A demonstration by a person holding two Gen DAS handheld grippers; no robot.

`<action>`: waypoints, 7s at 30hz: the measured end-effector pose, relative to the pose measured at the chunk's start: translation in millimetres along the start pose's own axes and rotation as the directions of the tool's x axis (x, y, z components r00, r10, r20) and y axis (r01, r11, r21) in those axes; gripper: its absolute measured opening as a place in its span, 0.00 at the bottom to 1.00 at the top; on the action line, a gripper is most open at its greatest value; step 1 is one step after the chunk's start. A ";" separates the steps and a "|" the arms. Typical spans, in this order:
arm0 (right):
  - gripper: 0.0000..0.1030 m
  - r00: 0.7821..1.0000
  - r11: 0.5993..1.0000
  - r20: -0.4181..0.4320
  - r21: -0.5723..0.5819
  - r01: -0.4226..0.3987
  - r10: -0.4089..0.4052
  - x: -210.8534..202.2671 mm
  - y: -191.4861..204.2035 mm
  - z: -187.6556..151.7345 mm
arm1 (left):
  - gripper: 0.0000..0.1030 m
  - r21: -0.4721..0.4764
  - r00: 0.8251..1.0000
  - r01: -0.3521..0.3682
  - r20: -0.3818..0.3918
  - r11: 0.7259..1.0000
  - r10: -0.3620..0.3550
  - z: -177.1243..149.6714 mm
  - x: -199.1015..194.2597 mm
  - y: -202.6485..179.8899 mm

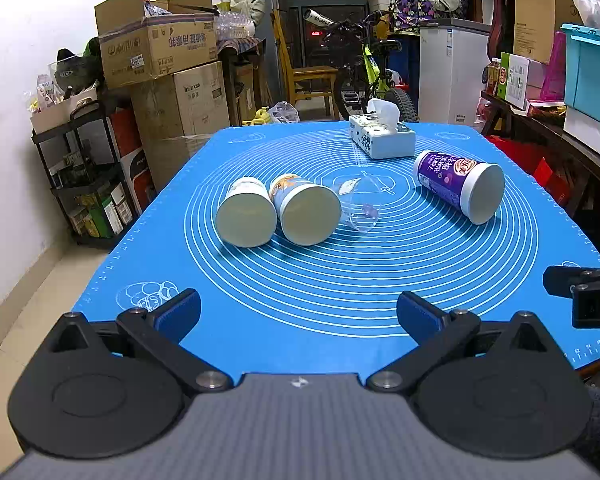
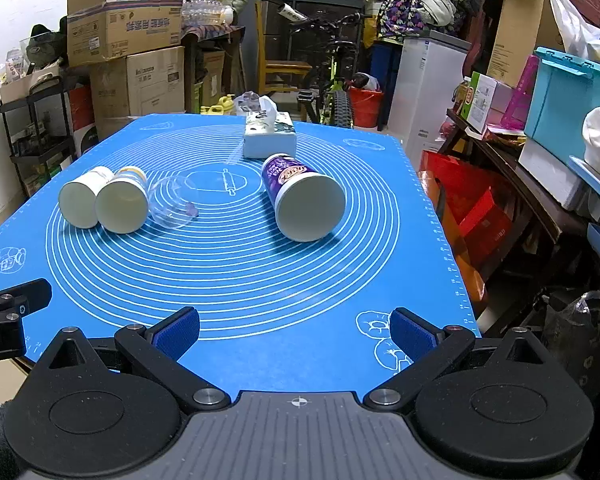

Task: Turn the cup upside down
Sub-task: 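Reach the left gripper to the white paper cup lying sideways and close it, then lift the white paper cup with the left gripper toward the right gripper, then close the right gripper on the white cup while the left gripper opens and releases it, then rotate the white cup in the right gripper so its rim faces down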

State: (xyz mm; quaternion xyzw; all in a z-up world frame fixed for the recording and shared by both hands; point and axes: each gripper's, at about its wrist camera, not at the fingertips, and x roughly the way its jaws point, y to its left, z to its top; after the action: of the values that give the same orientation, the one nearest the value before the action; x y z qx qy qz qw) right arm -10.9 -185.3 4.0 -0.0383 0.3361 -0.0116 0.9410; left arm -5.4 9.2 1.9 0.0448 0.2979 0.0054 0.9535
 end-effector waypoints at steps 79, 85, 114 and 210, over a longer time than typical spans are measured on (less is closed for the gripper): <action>0.98 1.000 0.997 0.029 0.082 -0.001 -0.002 53.7 -7.0 42.5 | 0.51 -0.032 0.977 0.167 -0.131 0.985 -0.169 79.5 88.2 53.1; 0.98 1.000 0.996 0.023 0.089 0.003 -0.005 52.5 -10.7 39.7 | 0.52 -0.021 0.962 0.239 -0.129 0.971 -0.240 61.7 77.7 2.7; 0.98 1.000 0.992 -0.025 0.129 0.017 -0.013 57.4 -41.2 27.9 | 0.86 0.022 0.944 0.267 -0.205 0.963 -0.257 33.6 95.4 -59.3; 0.74 0.991 0.974 0.030 -0.190 -0.125 0.133 82.3 58.9 19.3 | 0.91 -0.138 0.986 0.118 -0.104 0.983 -0.133 17.6 80.0 37.6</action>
State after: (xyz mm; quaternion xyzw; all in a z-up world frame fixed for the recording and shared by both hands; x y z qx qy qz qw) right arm 64.8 -129.3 -37.8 -0.1054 0.3175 0.0822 0.9388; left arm 71.1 48.2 -25.8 -0.0374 0.3527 -0.0326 0.9344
